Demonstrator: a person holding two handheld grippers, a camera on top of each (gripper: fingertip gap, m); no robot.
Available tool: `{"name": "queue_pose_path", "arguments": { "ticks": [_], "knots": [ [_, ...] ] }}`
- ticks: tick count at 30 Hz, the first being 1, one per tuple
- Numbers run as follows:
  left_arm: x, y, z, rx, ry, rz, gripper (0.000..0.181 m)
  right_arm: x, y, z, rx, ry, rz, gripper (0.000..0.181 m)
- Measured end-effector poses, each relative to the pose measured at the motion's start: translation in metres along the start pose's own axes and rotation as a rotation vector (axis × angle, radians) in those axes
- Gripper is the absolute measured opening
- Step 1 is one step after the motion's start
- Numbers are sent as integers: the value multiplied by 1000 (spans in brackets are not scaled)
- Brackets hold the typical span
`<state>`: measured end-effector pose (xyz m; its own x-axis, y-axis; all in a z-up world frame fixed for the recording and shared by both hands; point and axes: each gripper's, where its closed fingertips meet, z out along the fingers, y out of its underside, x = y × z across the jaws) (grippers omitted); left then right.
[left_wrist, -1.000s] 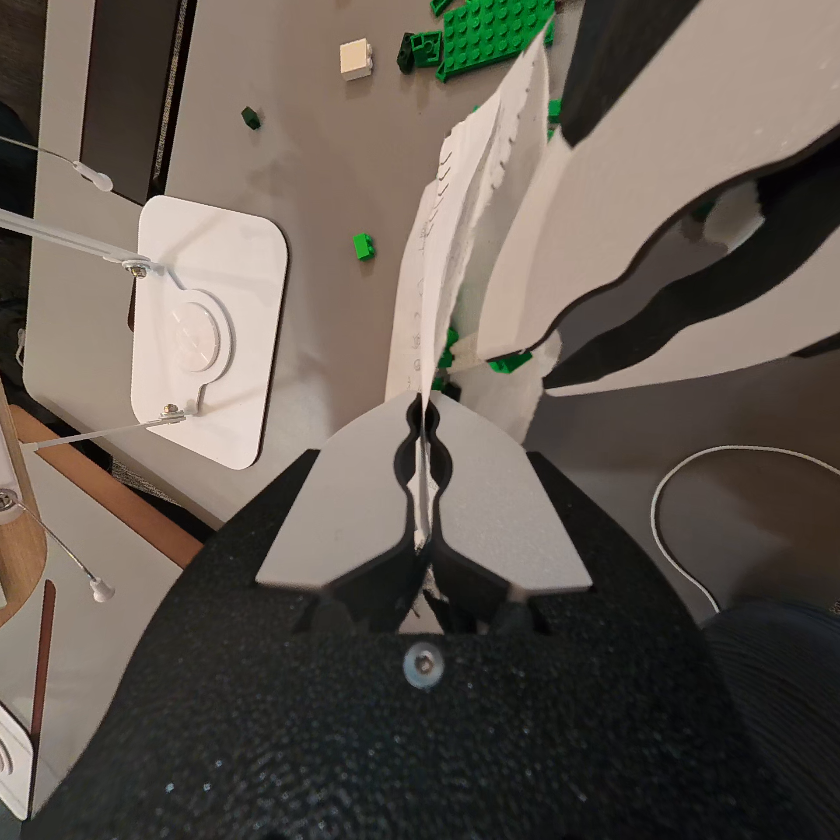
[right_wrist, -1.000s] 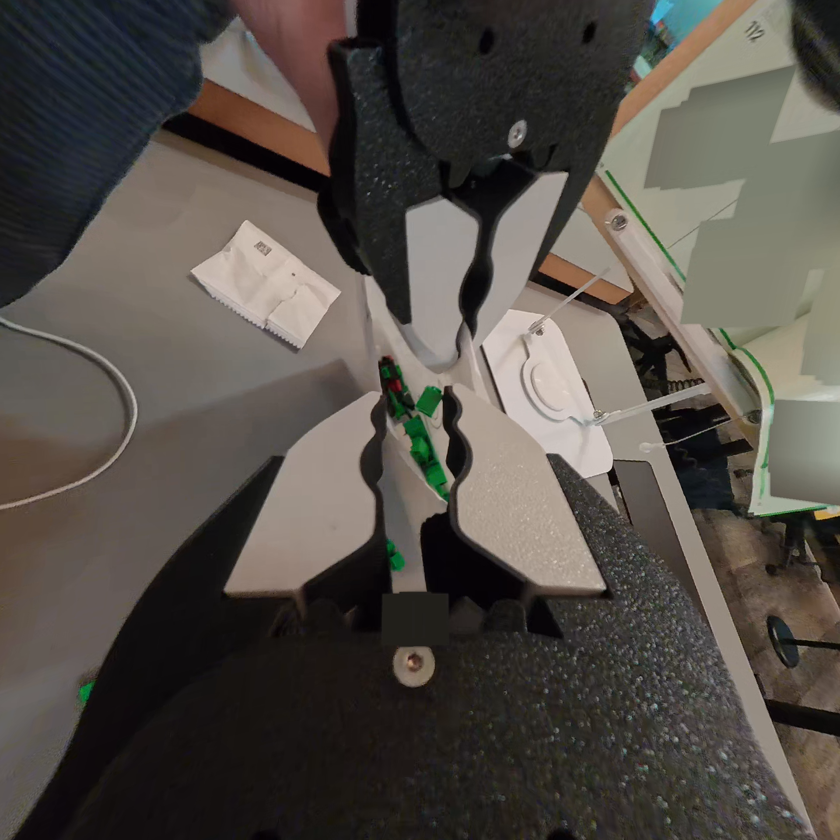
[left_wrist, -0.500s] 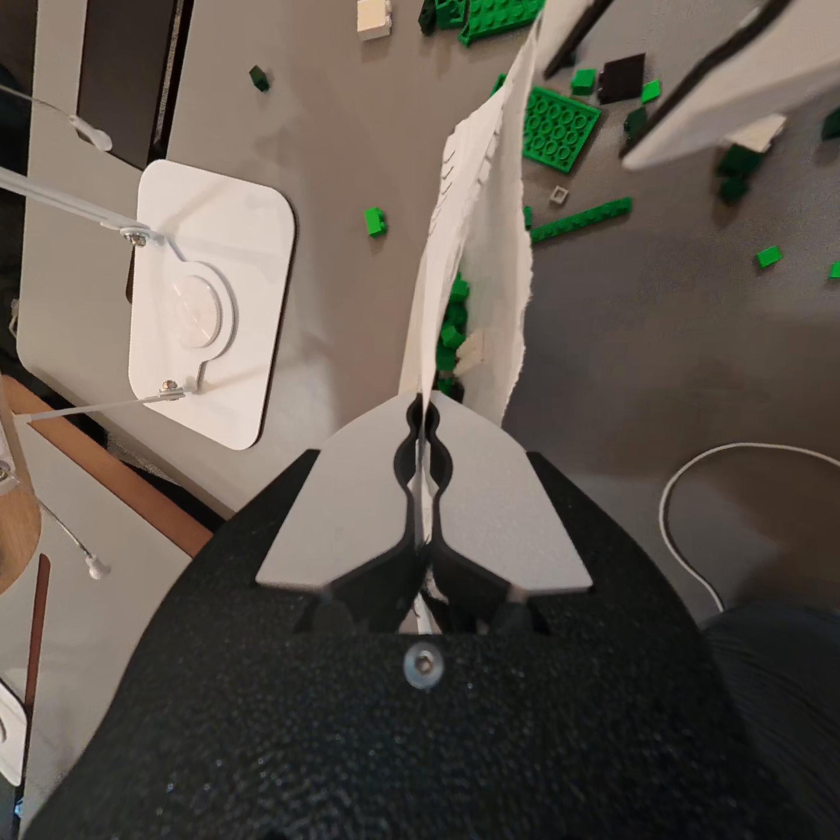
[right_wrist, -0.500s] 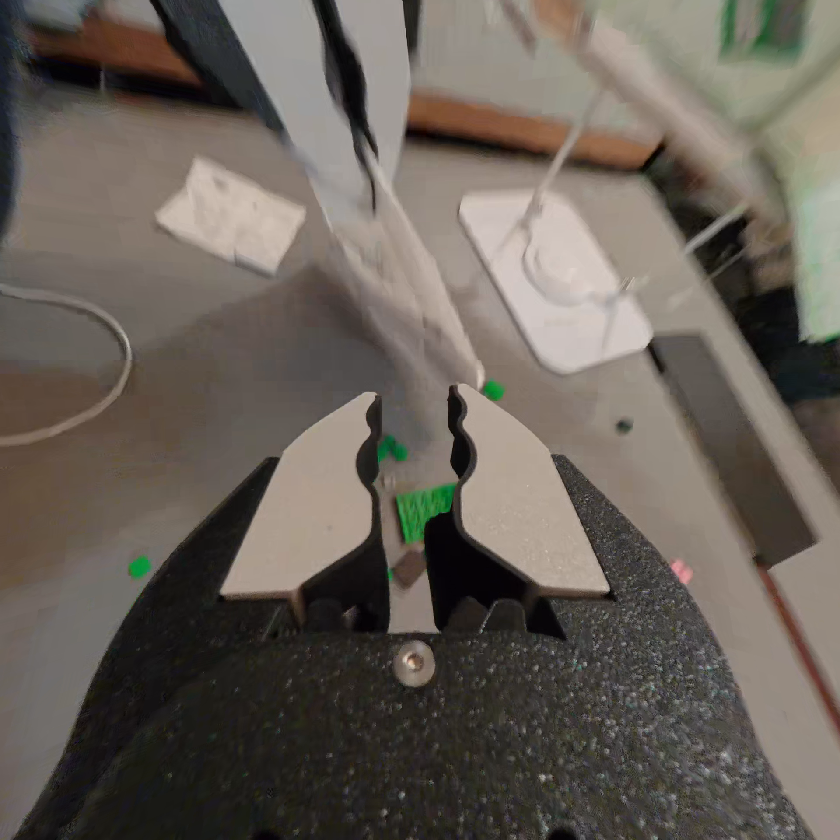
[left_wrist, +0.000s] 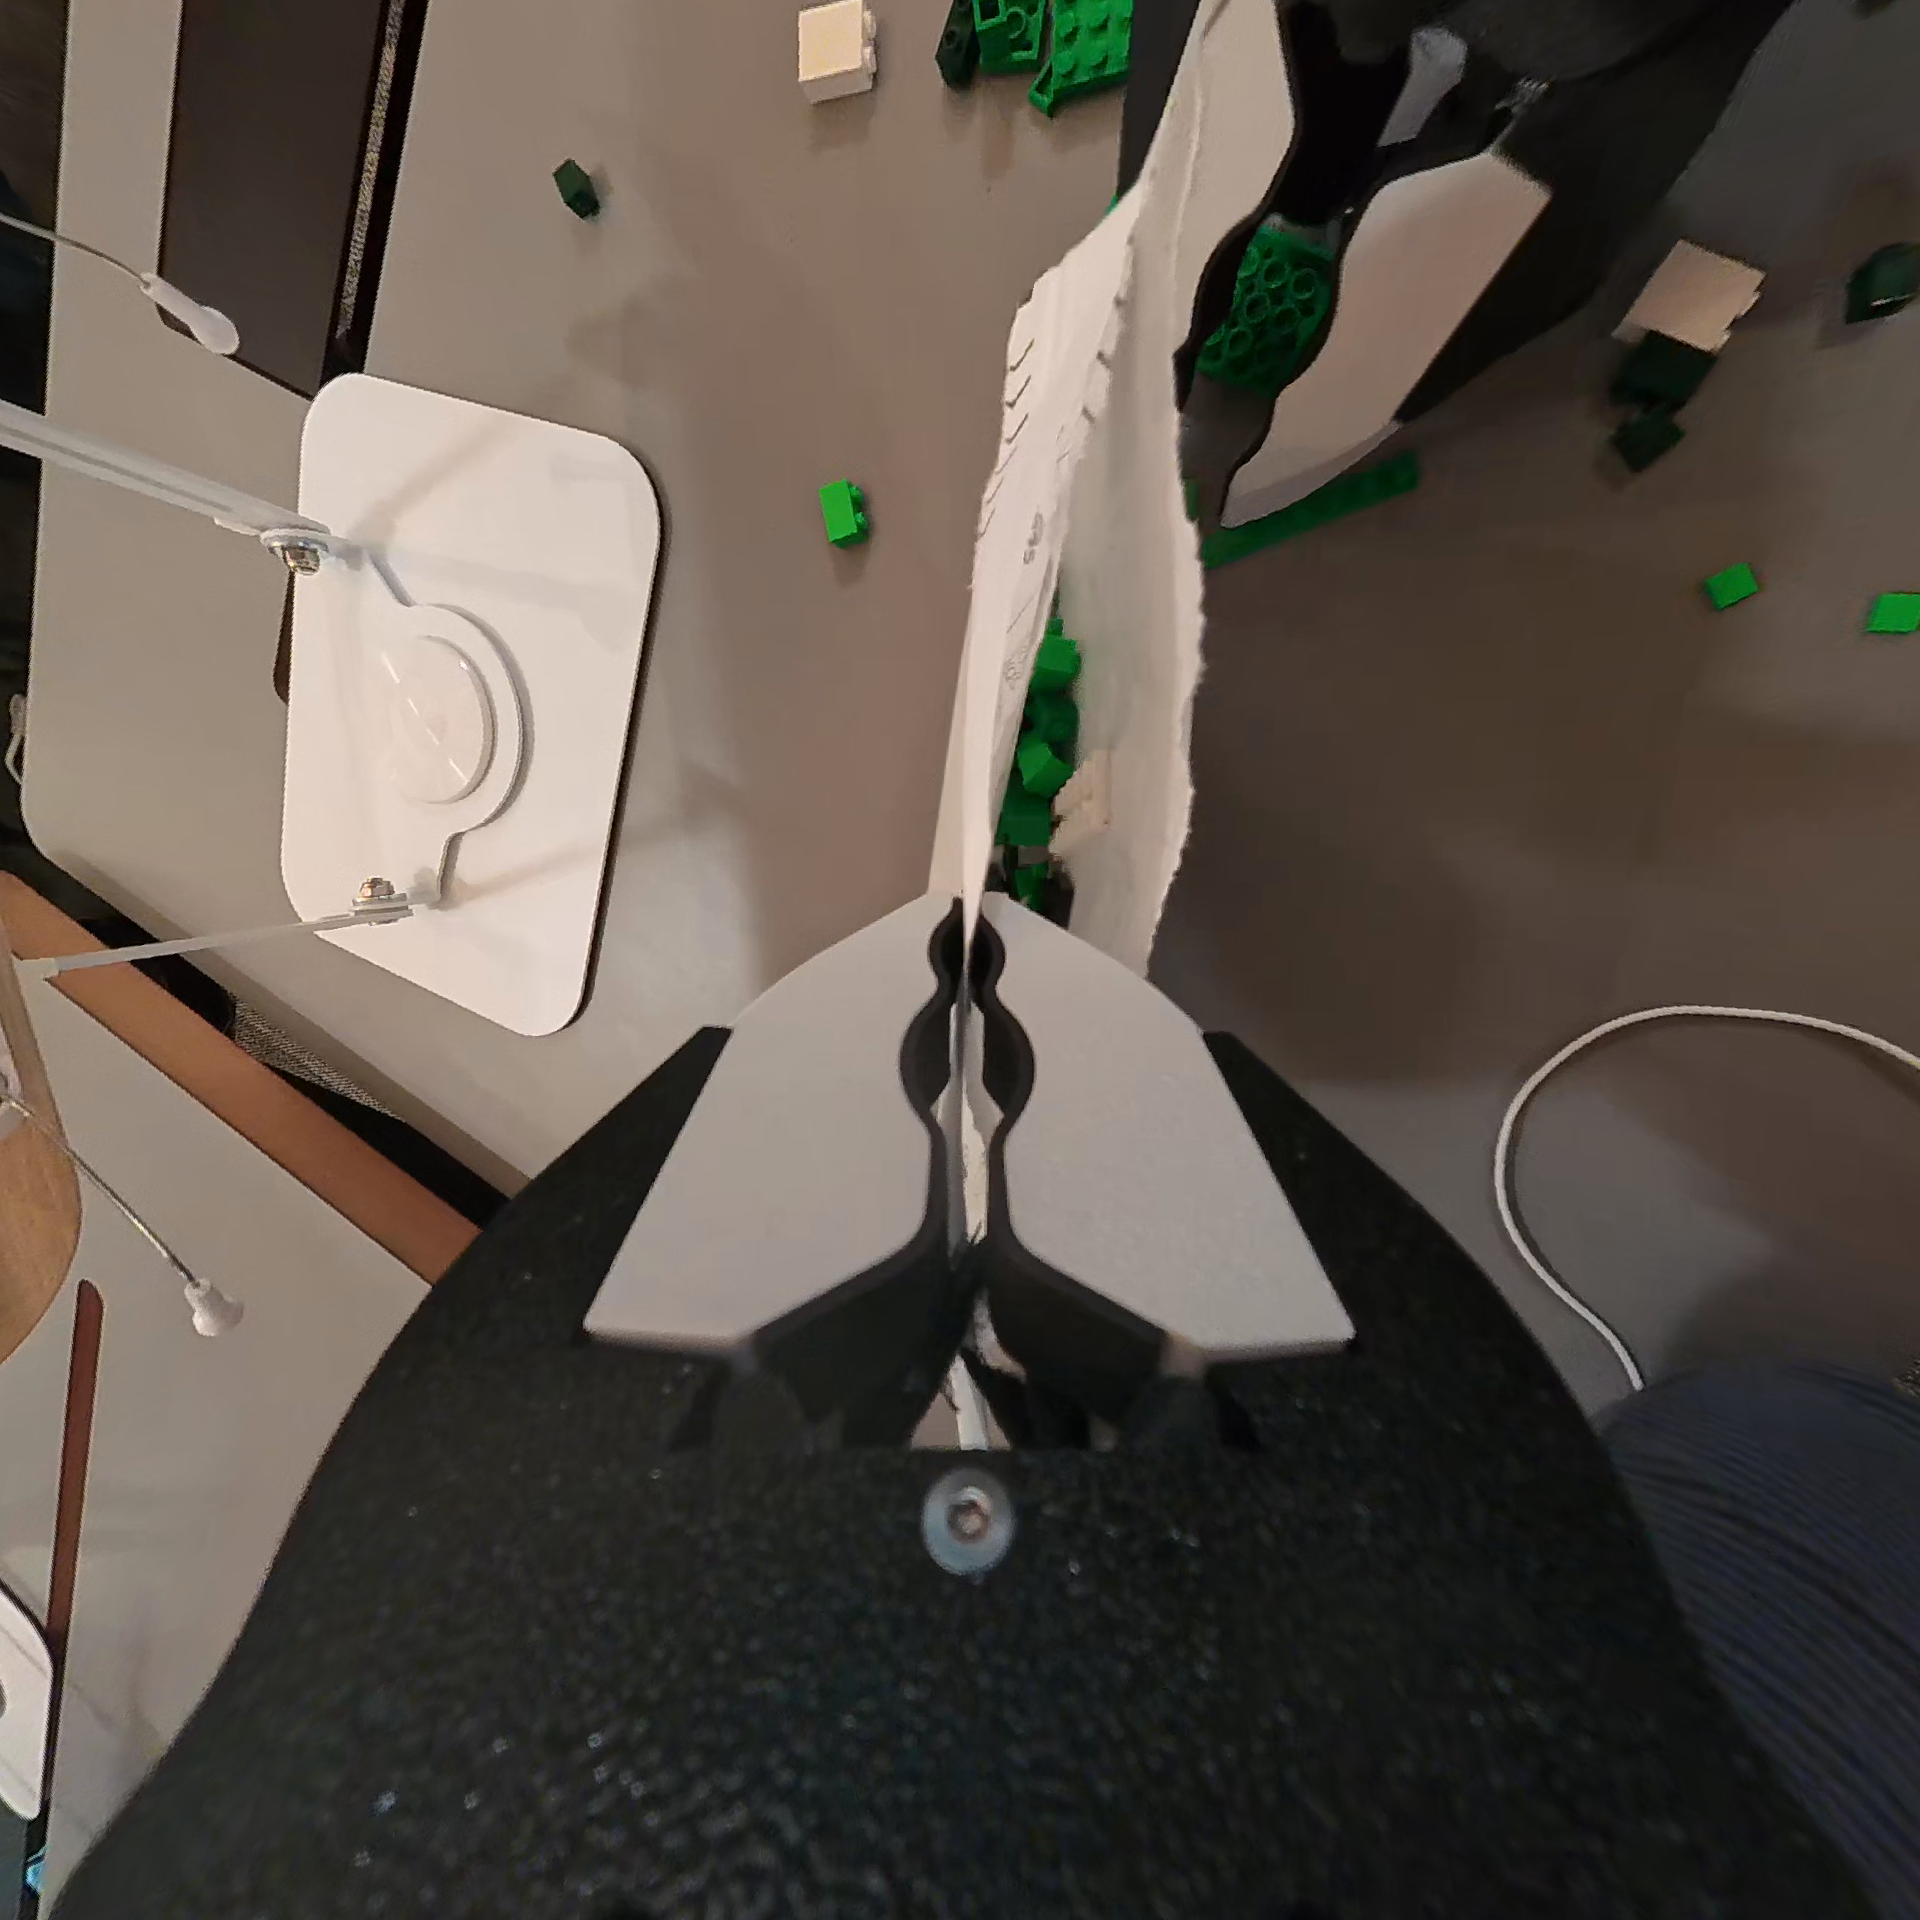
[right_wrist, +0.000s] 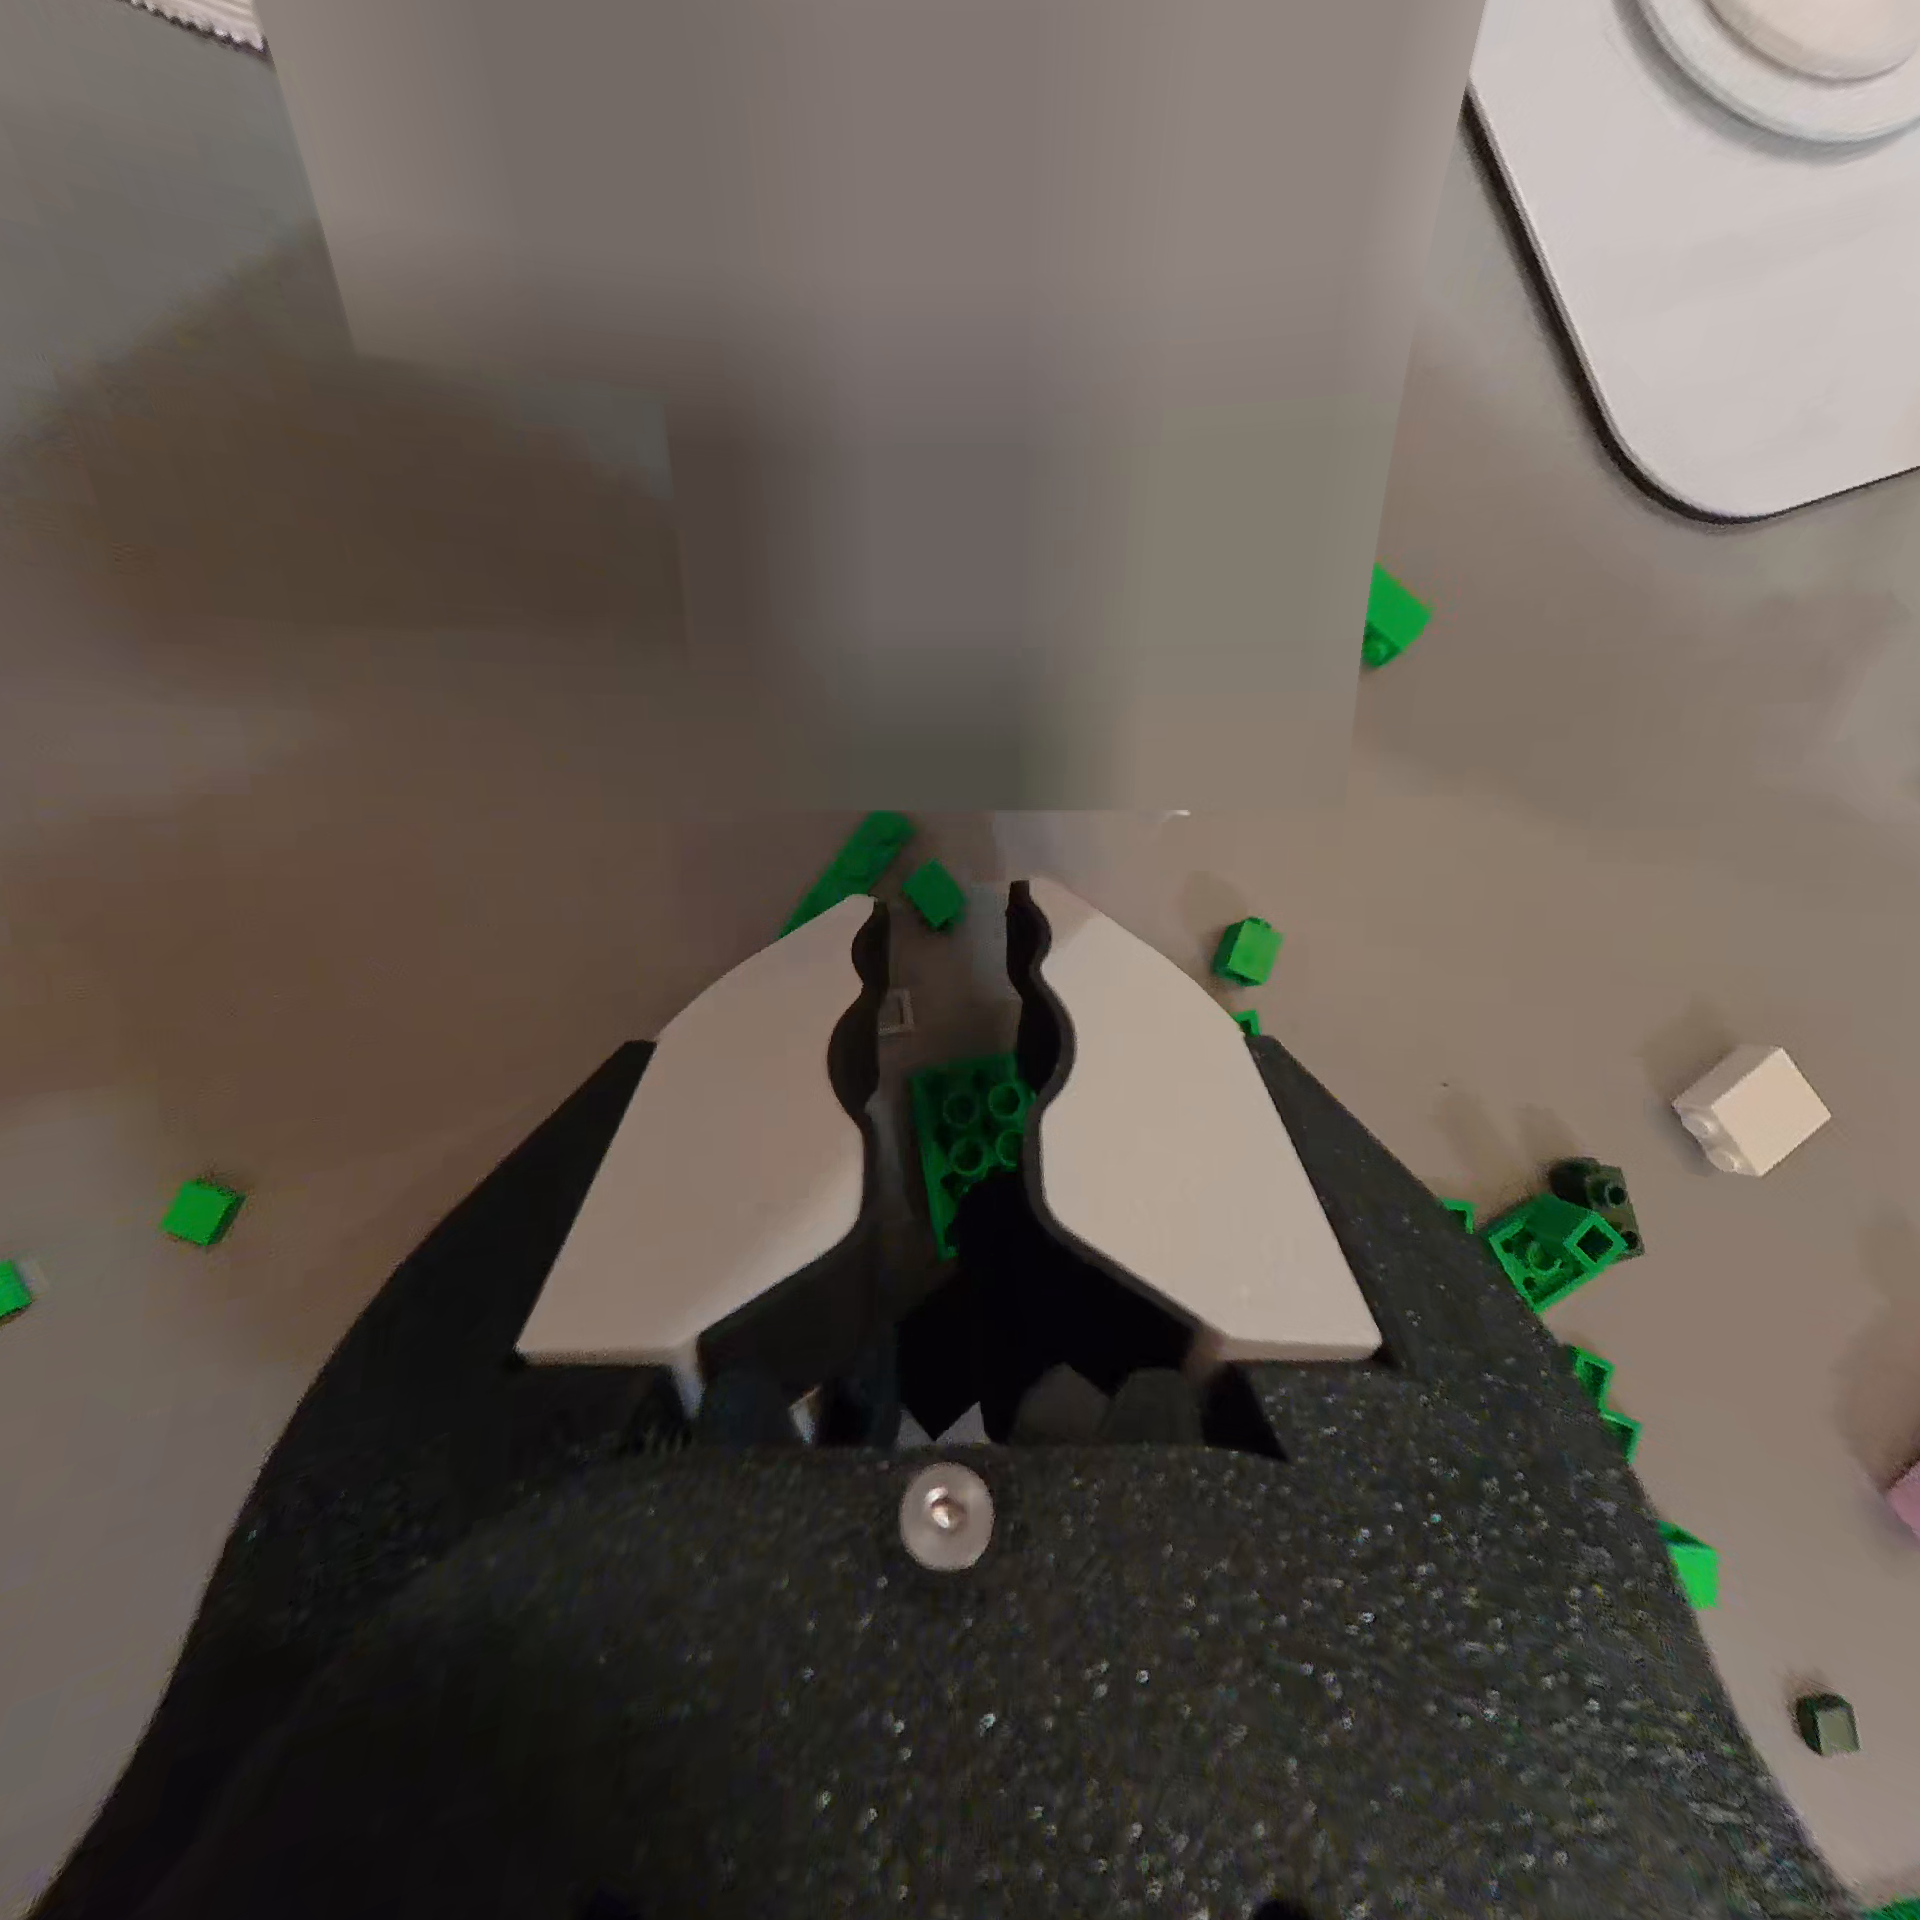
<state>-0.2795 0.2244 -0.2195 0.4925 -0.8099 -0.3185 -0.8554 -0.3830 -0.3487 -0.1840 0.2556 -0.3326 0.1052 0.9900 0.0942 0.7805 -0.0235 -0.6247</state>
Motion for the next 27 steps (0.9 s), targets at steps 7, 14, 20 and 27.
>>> {"name": "queue_pose_path", "arguments": {
  "ticks": [7,14,20,27],
  "knots": [
    [-1,2,1,-6,3,-9,0,-2,-1,-1,7,-36,23,10],
    [0,1,6,-20,15,-9,0,-19,-45,-81,258,39,-18,9],
    [5,-4,7,-24,20,20,0,-35,-115,-114,490,135,-152,9],
    [10,-11,5,-14,21,53,0,-35,-126,-85,387,233,-271,12]
  ]
}}
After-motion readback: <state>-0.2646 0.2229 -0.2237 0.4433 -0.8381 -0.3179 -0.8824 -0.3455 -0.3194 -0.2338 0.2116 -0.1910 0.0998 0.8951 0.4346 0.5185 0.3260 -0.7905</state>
